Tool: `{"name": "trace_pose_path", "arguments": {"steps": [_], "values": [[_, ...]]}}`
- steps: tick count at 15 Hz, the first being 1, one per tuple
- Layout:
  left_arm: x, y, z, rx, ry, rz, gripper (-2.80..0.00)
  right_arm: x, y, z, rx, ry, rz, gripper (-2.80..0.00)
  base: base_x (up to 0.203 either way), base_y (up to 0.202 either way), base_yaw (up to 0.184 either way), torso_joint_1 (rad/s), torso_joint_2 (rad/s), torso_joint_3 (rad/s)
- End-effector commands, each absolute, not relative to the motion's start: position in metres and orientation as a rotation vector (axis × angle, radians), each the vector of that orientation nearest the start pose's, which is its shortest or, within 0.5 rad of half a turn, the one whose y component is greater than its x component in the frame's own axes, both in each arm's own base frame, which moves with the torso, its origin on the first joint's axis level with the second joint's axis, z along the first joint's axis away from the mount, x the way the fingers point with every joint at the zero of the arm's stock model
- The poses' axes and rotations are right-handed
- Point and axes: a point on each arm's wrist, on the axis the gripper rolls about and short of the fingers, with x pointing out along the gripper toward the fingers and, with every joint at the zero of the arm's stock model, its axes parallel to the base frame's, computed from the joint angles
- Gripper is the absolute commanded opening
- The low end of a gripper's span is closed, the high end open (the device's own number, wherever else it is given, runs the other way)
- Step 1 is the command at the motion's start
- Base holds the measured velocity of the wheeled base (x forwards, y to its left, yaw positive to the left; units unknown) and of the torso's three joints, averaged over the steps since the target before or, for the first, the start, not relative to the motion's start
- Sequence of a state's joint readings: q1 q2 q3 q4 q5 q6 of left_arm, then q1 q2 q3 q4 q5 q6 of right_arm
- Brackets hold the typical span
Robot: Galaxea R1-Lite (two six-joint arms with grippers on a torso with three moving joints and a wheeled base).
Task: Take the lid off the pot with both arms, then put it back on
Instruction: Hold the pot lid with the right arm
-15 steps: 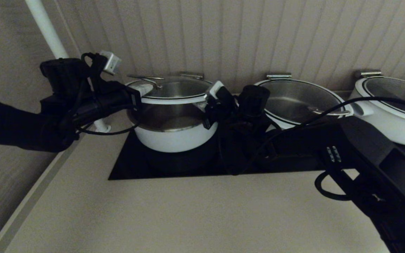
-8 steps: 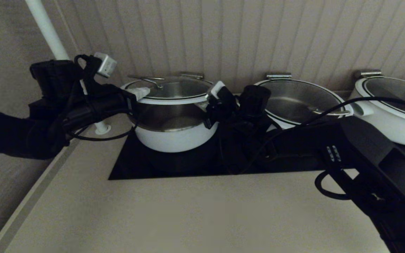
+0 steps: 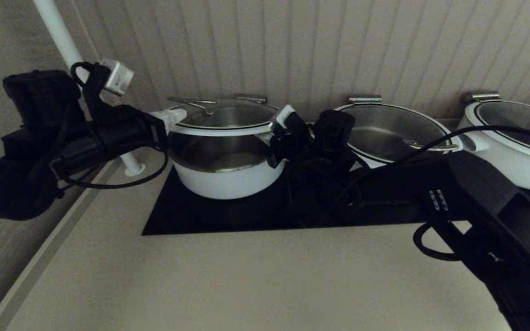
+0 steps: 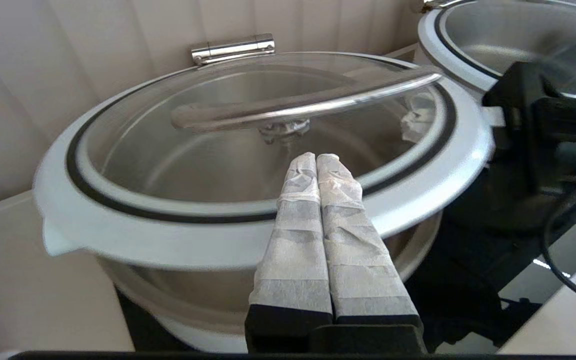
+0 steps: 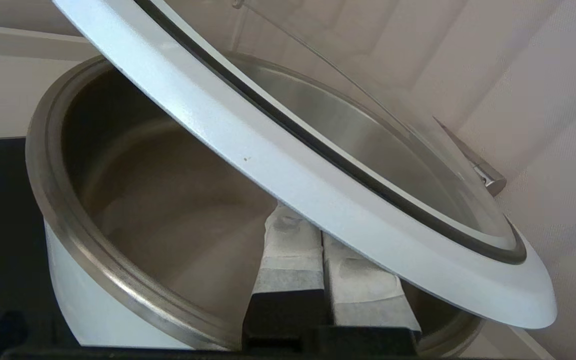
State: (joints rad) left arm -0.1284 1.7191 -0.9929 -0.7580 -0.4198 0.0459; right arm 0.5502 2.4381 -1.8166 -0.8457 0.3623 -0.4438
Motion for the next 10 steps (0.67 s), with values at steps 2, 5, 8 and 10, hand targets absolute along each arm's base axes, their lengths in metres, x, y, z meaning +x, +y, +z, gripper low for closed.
{"name": "trace_pose_path", "arguments": {"steps": [2,5,8,10], "values": [[0.302,-0.042,0.258,0.058,-0.097,-0.526,-2.80,0.433,0.275,0.181,-0.389,-0.447,0.840,-2.80,0.000,0.000,0.000,0.000,0.00,0.000],[0.286,-0.033,0.262,0.057,-0.087,-0.504,-2.80,0.433,0.275,0.182,-0.389,-0.448,0.839,-2.80,0.000,0.000,0.000,0.000,0.00,0.000],[0.269,-0.028,0.257,0.052,-0.058,-0.490,-2.80,0.433,0.275,0.183,-0.389,-0.451,0.838,-2.80,0.000,0.000,0.000,0.000,0.00,0.000],[0.257,-0.026,0.247,0.046,-0.026,-0.488,-2.80,0.432,0.275,0.183,-0.389,-0.452,0.838,-2.80,0.000,0.000,0.000,0.000,0.00,0.000]]}}
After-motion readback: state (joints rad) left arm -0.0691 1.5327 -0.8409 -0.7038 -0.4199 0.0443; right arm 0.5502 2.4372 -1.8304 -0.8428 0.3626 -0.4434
